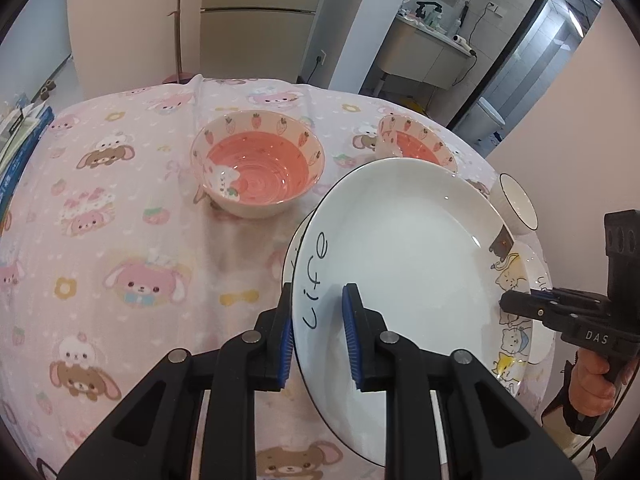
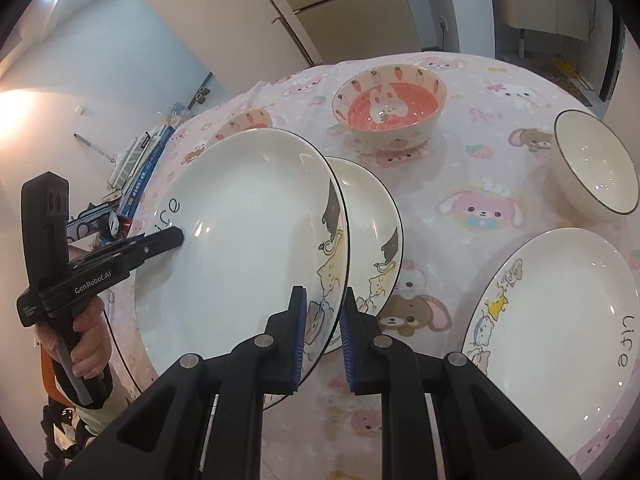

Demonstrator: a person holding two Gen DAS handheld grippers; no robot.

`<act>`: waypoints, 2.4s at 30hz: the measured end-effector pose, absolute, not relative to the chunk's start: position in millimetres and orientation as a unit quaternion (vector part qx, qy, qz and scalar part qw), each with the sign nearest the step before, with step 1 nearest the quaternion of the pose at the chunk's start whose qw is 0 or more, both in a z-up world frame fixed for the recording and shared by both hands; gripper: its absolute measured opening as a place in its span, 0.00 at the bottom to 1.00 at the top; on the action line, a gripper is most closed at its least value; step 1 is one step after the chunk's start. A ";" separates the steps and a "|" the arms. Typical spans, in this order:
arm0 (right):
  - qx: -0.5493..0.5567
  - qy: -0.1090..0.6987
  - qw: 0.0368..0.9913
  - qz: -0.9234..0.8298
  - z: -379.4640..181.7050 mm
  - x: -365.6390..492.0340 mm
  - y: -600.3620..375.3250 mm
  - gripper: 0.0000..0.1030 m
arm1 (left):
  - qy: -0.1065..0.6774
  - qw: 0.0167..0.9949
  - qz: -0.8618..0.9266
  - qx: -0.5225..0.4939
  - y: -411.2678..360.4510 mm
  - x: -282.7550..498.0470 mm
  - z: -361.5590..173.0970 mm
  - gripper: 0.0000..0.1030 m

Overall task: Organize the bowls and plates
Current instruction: 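Lift the plate with both tools and carry it over another white plate, then lower the plate onto the other plate and open both tools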

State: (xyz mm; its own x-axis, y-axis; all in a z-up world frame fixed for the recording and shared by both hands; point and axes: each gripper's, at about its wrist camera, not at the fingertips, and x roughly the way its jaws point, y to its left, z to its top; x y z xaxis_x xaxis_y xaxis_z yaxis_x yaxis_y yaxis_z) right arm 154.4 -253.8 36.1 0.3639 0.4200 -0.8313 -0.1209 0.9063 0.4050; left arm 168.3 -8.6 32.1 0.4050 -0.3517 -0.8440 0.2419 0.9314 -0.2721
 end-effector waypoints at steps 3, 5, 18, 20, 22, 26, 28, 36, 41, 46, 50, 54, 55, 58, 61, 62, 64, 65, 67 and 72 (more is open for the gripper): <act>0.143 0.538 0.815 0.161 28.6 160.3 -255.9 0.18 | 0.523 0.832 -0.179 -0.049 -12.2 173.2 25.9 0.19; 0.146 0.543 0.812 0.156 22.7 165.4 -257.6 0.18 | 0.529 0.829 -0.177 -0.043 -15.3 175.6 20.2 0.19; 0.158 0.565 0.796 0.151 -0.5 176.4 -265.2 0.18 | 0.562 0.809 -0.170 -0.028 -23.1 179.4 -2.8 0.20; 0.156 0.567 0.795 0.150 -2.2 177.5 -264.9 0.18 | 0.568 0.807 -0.163 -0.023 -23.9 180.2 -6.6 0.20; 0.154 0.569 0.793 0.151 -3.6 178.0 -263.6 0.18 | 0.570 0.808 -0.152 -0.013 -25.4 179.0 -10.1 0.20; 0.149 0.571 0.793 0.150 -5.8 180.1 -259.4 0.18 | 0.572 0.807 -0.148 -0.016 -21.5 178.9 -13.8 0.20; 0.152 0.572 0.792 0.151 -6.0 181.7 -258.9 0.18 | 0.574 0.805 -0.148 -0.022 -19.1 180.3 -14.7 0.20; 0.137 0.577 0.794 0.135 -8.2 199.3 -252.0 0.18 | 0.567 0.813 -0.135 -0.012 -20.3 191.9 -15.4 0.20; 0.144 0.591 0.783 0.129 -17.9 213.3 -254.1 0.18 | 0.572 0.808 -0.140 -0.023 -18.3 195.7 -18.7 0.20; 0.145 0.594 0.782 0.118 -23.9 217.8 -256.0 0.18 | 0.572 0.808 -0.141 -0.012 -23.0 196.8 -21.8 0.20; 0.118 0.595 0.787 0.108 -17.2 218.3 -250.6 0.18 | 0.577 0.805 -0.136 -0.013 -25.7 198.8 -25.0 0.20; 0.082 0.590 0.798 0.091 -8.6 217.6 -245.3 0.18 | 0.566 0.815 -0.121 0.023 -36.4 193.9 -25.9 0.19; 0.074 0.590 0.799 0.087 -7.8 217.7 -244.4 0.18 | 0.564 0.817 -0.119 0.029 -37.4 193.3 -26.2 0.19; 0.055 0.591 0.801 0.081 -6.5 217.1 -240.6 0.18 | 0.560 0.820 -0.117 0.033 -38.1 193.3 -27.1 0.19; 0.044 0.594 0.800 0.074 -7.0 216.8 -239.0 0.18 | 0.558 0.821 -0.118 0.031 -38.0 194.4 -28.7 0.19; 0.039 0.593 0.801 0.071 -6.6 217.1 -238.4 0.18 | 0.557 0.821 -0.119 0.031 -38.2 194.4 -28.8 0.19; 0.032 0.590 0.804 0.066 -5.4 217.2 -237.2 0.18 | 0.554 0.823 -0.119 0.033 -39.8 194.6 -28.8 0.20; 0.027 0.587 0.807 0.065 -3.3 216.8 -237.1 0.18 | 0.553 0.824 -0.119 0.037 -40.9 194.2 -29.1 0.20; 0.019 0.581 0.811 0.068 1.5 216.1 -236.1 0.18 | 0.550 0.825 -0.119 0.041 -41.6 193.2 -29.1 0.20; 0.027 0.588 0.803 0.091 5.8 217.1 -233.8 0.18 | 0.553 0.824 -0.122 0.030 -38.2 194.9 -29.1 0.20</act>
